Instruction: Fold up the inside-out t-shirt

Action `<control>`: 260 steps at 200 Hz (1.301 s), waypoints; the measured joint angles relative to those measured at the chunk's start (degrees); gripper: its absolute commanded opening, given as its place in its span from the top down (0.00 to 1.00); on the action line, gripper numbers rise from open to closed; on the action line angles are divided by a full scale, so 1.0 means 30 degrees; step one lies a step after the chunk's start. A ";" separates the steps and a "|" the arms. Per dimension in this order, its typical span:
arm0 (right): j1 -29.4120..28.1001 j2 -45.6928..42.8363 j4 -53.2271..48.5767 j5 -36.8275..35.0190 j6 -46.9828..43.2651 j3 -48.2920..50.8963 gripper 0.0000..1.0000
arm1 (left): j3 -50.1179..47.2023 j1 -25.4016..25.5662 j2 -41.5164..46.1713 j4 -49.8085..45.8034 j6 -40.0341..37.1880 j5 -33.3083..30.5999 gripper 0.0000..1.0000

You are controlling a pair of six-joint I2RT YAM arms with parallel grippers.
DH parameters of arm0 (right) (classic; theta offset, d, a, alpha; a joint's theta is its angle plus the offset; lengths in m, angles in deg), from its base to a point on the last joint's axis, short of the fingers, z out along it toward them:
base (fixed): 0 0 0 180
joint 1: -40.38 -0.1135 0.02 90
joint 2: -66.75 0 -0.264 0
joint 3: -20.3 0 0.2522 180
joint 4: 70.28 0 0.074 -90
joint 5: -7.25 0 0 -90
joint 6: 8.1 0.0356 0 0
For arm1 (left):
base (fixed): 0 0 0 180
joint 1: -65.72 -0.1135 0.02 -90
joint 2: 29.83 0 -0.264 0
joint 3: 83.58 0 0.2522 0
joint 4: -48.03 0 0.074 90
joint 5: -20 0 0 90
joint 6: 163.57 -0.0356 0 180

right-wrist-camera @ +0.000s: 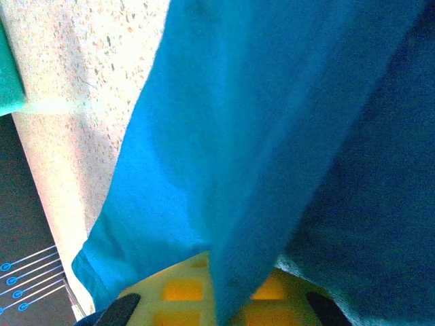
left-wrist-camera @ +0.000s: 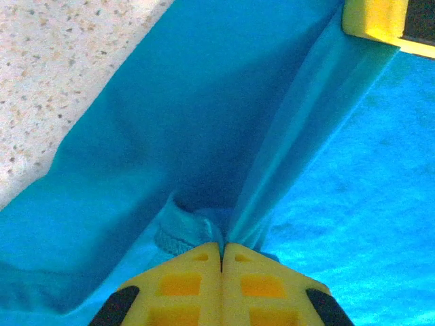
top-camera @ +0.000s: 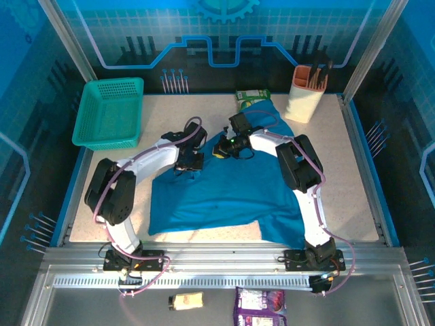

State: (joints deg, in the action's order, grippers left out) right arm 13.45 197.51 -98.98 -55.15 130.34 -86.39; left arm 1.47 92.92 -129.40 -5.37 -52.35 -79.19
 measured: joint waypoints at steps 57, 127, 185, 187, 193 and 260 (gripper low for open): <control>0.0131 0.0000 -0.0058 0.0277 0.0007 -0.0022 1.00 | -0.2747 -0.0546 0.2317 0.0029 0.0787 -0.0022 0.86; 0.0372 0.0015 -0.0138 -0.0685 0.0000 -0.0175 1.00 | -0.2834 -0.0962 0.2958 -0.1341 0.1486 0.0262 0.65; 0.0357 0.0051 -0.0226 -0.0707 0.0000 -0.0510 1.00 | -0.1821 -0.0962 0.2222 0.0415 0.2929 0.2033 0.57; 0.0357 0.0051 -0.0233 -0.0714 0.0000 -0.0510 1.00 | -0.1821 -0.0962 0.2178 0.0466 0.2958 0.2040 0.58; 0.0357 0.0051 -0.0248 -0.0736 0.0000 -0.0525 1.00 | -0.1829 -0.0962 0.1982 0.0670 0.3111 0.2106 0.59; 0.0357 0.0073 -0.0342 -0.0903 0.0007 -0.0568 1.00 | -0.2324 -0.0962 0.0969 0.2528 0.4277 0.2550 0.67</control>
State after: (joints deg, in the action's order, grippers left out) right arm 14.52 197.73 -100.01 -57.86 130.36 -88.09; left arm -5.50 90.04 -126.50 2.22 -39.52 -71.54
